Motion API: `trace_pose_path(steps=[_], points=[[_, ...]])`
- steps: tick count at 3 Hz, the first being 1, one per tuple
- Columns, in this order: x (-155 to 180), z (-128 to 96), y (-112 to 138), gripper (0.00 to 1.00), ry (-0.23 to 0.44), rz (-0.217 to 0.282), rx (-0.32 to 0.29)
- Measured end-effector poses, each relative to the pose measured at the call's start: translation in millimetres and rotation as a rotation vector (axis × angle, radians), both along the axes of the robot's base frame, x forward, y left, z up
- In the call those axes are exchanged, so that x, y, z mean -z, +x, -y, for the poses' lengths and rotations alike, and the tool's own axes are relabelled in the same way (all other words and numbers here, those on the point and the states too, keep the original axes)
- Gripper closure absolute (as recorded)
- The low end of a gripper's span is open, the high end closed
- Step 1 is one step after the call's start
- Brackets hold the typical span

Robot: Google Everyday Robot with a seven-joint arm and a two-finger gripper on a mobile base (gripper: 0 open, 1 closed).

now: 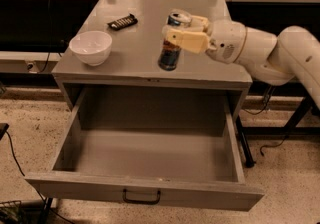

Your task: Place redbull can into top drawer

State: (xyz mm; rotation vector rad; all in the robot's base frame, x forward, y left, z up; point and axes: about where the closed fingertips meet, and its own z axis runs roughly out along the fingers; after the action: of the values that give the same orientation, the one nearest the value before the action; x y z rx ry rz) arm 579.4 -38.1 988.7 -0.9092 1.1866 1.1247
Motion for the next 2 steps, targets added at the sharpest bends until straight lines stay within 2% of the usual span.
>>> trace_pose_path(steps=[1,2], points=[[32.9,-34.9,-37.3,1.0,0.02,-0.054,-0.042],[58.7,-59.5,-58.4,1.0,-0.009,-0.095,-0.097]])
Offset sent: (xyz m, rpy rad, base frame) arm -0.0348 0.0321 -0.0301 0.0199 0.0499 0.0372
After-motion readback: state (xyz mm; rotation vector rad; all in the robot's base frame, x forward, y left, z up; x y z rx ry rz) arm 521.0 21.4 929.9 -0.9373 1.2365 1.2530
